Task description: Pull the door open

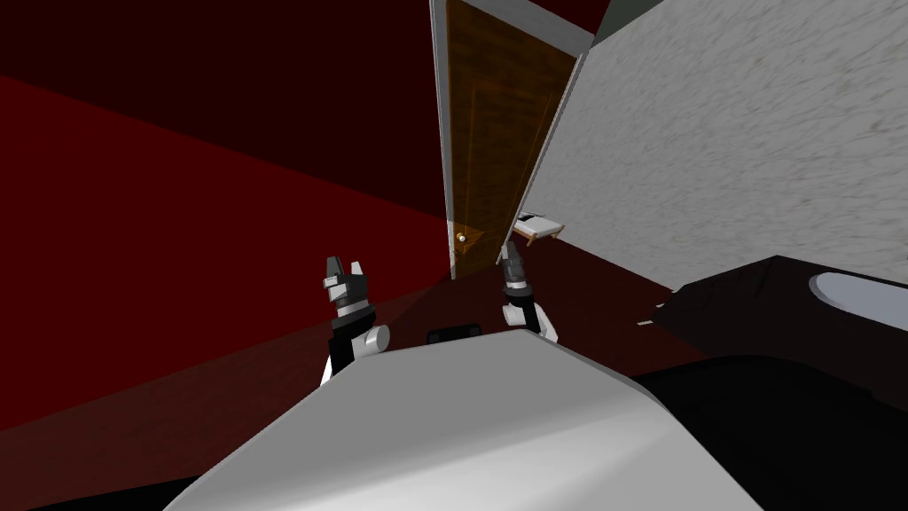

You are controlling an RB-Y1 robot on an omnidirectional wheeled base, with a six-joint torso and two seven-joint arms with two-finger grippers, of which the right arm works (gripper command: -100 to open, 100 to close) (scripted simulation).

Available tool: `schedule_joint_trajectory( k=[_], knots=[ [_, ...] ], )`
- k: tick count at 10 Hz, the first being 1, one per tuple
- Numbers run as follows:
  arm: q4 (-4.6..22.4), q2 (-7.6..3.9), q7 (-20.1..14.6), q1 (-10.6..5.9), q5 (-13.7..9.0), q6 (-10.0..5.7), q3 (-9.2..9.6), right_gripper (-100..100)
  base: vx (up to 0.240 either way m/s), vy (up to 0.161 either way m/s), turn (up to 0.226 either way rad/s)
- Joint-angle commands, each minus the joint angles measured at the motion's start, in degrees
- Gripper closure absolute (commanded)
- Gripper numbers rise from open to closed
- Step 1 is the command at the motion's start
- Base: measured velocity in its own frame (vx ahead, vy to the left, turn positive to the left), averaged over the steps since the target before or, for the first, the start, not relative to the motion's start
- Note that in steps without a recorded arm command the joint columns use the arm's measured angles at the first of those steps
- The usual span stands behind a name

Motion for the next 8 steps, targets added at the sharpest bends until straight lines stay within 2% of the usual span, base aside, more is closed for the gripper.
schedule_joint_trajectory(
  k=[1, 3, 4, 8],
  knots=[
    [2.17, -0.23, 1.79, -0.74, 0.75, -0.44, -0.30, -100, 0.098, 0.009, 0.000],
    [5.13, -0.56, 3.96, -1.74, 1.69, -1.14, -0.78, -100, 0.085, 0.015, 0.004],
    [5.32, -0.56, 3.96, -1.74, 1.69, -1.14, -0.78, -100, 0.067, 0.012, -0.001],
    [11.81, -1.23, 8.42, -3.81, 3.62, -2.57, -1.77, -100, 0.088, 0.007, 0.003]
  ],
)
